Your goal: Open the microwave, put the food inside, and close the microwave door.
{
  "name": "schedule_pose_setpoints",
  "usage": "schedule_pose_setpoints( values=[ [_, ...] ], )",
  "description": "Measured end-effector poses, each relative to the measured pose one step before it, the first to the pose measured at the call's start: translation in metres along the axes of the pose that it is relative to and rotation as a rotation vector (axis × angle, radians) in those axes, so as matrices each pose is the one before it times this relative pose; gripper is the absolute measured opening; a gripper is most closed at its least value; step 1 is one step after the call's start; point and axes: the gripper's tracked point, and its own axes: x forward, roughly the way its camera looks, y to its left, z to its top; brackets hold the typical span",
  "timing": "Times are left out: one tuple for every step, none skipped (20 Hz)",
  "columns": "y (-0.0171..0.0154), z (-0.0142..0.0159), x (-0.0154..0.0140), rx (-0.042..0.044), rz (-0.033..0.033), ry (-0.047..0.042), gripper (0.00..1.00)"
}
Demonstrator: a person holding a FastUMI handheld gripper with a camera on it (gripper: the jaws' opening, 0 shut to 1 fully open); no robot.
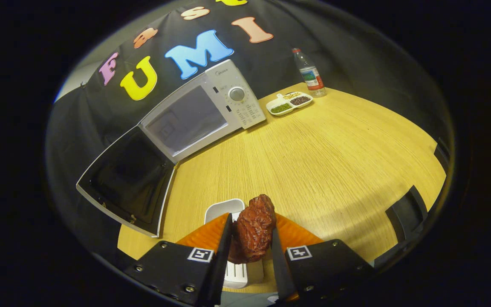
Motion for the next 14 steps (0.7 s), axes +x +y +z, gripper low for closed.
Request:
schedule_pose_setpoints(
  values=[
    [0.00403, -0.00138, 0.00474, 0.02127, 0.02092, -0.00739, 0.48],
    [0.00256, 0.00136, -0.00447, 0.01000, 0.01944, 0.01862, 0.37],
    [0.00272, 0.00876, -0.00905, 0.03688, -0.00943, -0.02529, 0.24],
    [0.00629, 0.00253, 0.00046, 0.02980, 0.01966, -0.00526, 0.18],
    [0.00267, 0.00358, 0.00403, -0.00261, -0.02098, -0.01566, 0.12],
    [0.00355, -0.00242, -0.00431, -0.03033, 0.00863, 0.00015, 0.11],
    [0.00548, -0.00113, -0.00082, -0.03768, 0.02077, 0.00726, 0.12],
    [0.00740, 0.00131, 0.00085, -0.03543, 0.00144, -0.00510, 0.12],
    [0.00377, 0.00248, -0.00117, -0.03060, 0.00383, -0.00272, 0.12],
    [0.00461, 0.00812, 0.00038, -0.01683, -0.00101, -0.01186, 0.11],
    [0.00398, 0.00750, -0.00029, -0.01182, 0.00031, -0.01149, 0.11],
    [0.00430, 0.00588, -0.00172, -0.01092, 0.00343, -0.00933, 0.11],
    [0.00446, 0.00915, -0.00109, -0.00904, 0.00750, -0.01504, 0.11],
    [0.00726, 0.00803, -0.00155, 0.00051, 0.01458, -0.01262, 0.11]
  ],
)
